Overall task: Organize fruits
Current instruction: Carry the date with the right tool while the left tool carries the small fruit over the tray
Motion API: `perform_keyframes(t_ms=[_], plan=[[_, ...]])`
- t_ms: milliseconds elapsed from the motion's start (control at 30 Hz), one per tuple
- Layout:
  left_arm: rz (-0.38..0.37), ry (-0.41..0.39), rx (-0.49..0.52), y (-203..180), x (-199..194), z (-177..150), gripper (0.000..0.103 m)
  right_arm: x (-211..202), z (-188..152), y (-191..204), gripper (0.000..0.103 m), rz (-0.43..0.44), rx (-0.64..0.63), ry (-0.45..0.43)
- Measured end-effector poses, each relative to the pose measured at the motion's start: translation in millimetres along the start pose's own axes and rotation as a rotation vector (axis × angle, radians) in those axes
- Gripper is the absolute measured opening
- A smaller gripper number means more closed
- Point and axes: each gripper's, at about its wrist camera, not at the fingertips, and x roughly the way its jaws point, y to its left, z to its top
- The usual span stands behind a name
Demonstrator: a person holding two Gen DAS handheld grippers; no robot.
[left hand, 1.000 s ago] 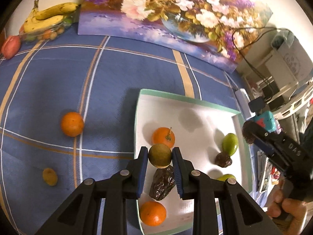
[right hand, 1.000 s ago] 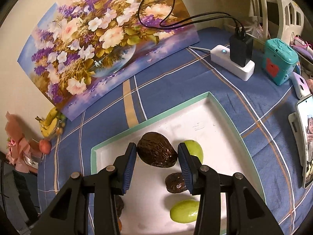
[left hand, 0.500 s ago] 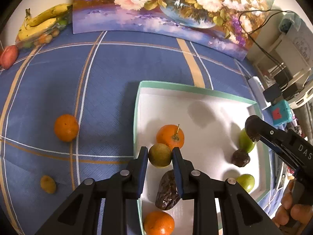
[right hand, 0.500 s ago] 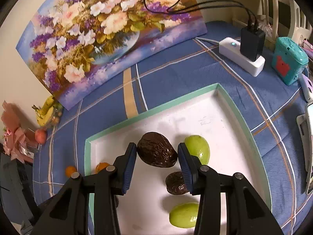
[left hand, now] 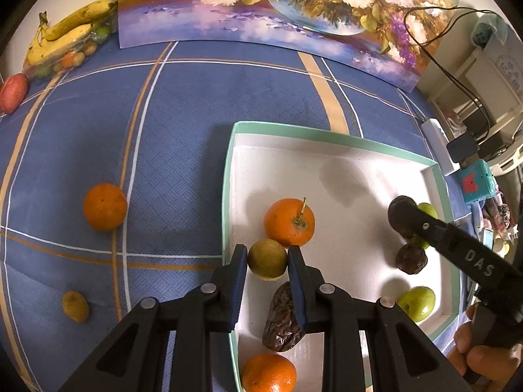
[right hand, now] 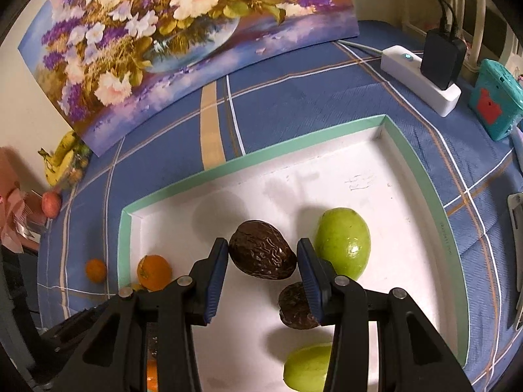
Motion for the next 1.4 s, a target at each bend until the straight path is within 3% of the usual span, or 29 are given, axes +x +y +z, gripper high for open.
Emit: perform_keyframes(t_ms=[233, 1100, 1400], plan=[[0.0, 0.002, 0.002, 1, 0, 0, 0.027, 12, -4, -2, 0.045, -0.027, -0.009, 0.037], [0.005, 0.032, -0.013, 4, -7, 3, 0.029, 12, -3, 0, 0.046, -0.035, -0.02, 0.036], [-0.015, -0.02, 0.004, 1, -36, 10, 0.029, 4, -1, 2, 0.046, -0.033, -0.034, 0.03]])
